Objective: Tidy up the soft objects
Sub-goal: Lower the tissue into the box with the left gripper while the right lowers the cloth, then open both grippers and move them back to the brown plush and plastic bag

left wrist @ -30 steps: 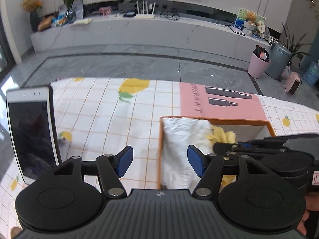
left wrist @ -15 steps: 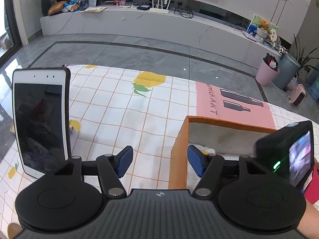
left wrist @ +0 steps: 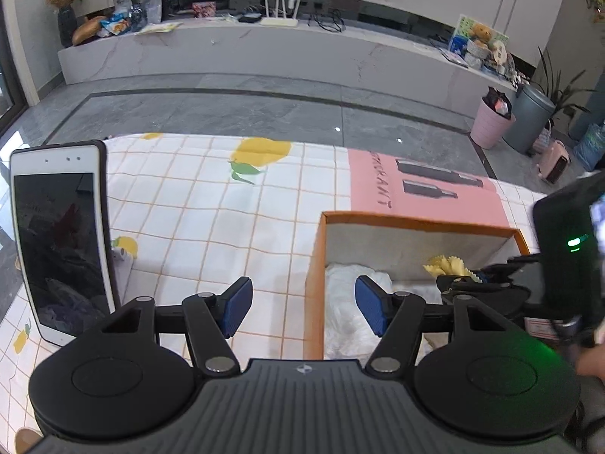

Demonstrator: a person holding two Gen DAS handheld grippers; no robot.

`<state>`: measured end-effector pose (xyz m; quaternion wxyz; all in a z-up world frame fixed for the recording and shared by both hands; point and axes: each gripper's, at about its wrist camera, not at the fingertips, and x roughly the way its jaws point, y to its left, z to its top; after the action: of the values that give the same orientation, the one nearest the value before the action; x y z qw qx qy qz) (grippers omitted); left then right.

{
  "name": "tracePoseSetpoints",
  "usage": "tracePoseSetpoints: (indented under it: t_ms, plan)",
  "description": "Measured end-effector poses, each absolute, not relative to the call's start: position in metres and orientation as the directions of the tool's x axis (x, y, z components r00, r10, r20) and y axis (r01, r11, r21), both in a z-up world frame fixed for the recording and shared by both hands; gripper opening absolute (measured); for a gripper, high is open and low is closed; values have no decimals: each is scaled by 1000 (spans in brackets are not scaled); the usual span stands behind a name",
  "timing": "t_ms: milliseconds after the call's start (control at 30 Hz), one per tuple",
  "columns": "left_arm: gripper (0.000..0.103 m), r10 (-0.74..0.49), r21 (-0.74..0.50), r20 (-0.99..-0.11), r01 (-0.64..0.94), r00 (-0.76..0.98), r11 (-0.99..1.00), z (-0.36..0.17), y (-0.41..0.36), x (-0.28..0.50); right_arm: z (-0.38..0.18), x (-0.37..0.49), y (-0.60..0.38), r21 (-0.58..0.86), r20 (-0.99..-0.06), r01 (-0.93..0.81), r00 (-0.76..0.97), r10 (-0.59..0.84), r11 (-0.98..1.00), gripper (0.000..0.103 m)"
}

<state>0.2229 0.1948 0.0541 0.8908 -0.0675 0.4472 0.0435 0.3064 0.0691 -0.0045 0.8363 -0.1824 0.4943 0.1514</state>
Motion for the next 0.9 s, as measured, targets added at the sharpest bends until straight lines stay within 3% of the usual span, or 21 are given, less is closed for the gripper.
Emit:
tracePoseSetpoints:
  t_ms: [133,167,233,300,367,667,767,900]
  plan:
    - [73,-7,-91,-814,-116,581,989,49,192,226,-20,312,66,-172,-903,-443,428,39,880,14]
    - [73,-1,-84,-815,-116,580,990,48,191,227,-20,311,66,-185,-896,-446,442,36,876,25]
    - [73,7,-73,-816,-115,578,991,47,190,227,-19,308,65,-204,-883,-444,469,33,872,36]
    - [73,4,-71,-818,-108,576,992,46,188,227,-16,307,64,-179,-887,-445,458,52,877,37]
    - [73,7,-65,-818,-106,576,992,47,187,228,-10,303,64,-161,-881,-453,466,80,877,53]
    - [73,-40,-148,-782,-124,622,981,69,197,210,43,267,56,-77,-826,-522,511,239,850,94]
    - [74,-28,-140,-753,-119,657,983,85,191,197,63,250,49,-78,-797,-539,539,272,839,100]
    - [74,48,-39,-709,-107,703,993,105,166,175,87,229,34,-73,-766,-517,576,284,853,100]
